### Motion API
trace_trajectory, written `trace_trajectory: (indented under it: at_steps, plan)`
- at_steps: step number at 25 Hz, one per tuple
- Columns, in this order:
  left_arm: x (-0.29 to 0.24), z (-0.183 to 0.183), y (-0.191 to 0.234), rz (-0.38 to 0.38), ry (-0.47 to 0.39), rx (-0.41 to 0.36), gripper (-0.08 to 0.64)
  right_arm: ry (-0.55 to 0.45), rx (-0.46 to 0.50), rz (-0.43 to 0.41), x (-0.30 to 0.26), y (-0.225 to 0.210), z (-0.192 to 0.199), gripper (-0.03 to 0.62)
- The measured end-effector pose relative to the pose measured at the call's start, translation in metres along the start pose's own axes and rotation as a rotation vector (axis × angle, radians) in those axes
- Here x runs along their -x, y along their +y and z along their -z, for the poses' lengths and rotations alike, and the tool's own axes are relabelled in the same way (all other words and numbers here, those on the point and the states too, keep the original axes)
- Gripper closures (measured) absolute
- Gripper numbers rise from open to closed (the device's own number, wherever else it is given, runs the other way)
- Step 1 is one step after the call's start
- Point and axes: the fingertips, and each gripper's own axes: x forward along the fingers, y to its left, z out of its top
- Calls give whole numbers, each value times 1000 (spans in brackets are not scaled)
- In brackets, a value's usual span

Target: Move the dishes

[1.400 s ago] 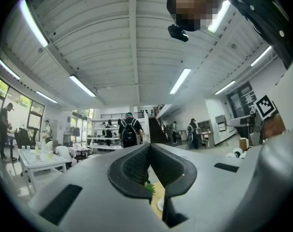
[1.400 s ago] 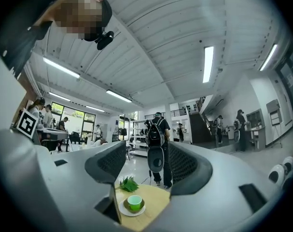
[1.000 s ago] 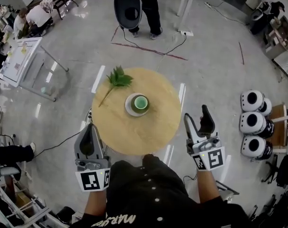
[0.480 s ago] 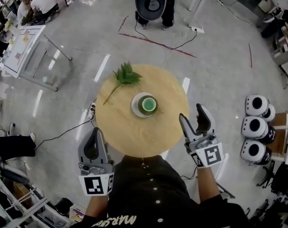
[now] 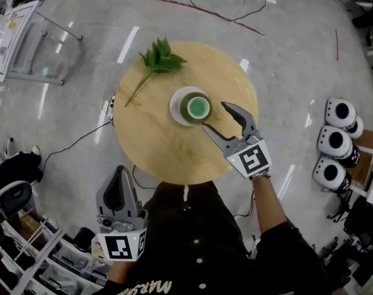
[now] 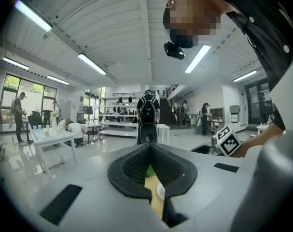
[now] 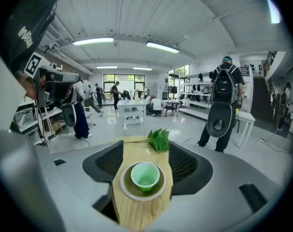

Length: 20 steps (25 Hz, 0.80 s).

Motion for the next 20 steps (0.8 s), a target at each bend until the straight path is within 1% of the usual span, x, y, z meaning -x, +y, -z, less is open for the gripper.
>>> trace_trajectory:
  at_steps: [2, 6, 9, 12, 17, 19, 20]
  plan:
    - [-2, 11, -3, 5, 25, 12, 549, 34, -11, -28, -22, 2, 19, 299]
    - [-7, 37, -8, 22, 81, 29, 549, 109, 19, -78, -56, 6, 53, 257]
    - [-14, 55, -11, 31, 102, 45, 549, 136, 39, -99, -74, 7, 72, 235]
    - [-21, 73, -14, 39, 125, 52, 549, 154, 36, -113, -88, 7, 88, 224]
    - [-27, 94, -17, 37, 177, 86, 549, 175, 53, -120, -100, 8, 104, 220]
    - [-27, 99, -18, 35, 191, 85, 549, 172, 73, -118, -101, 7, 105, 241]
    - [-28, 101, -19, 35, 195, 84, 549, 165, 79, -117, -101, 7, 104, 241]
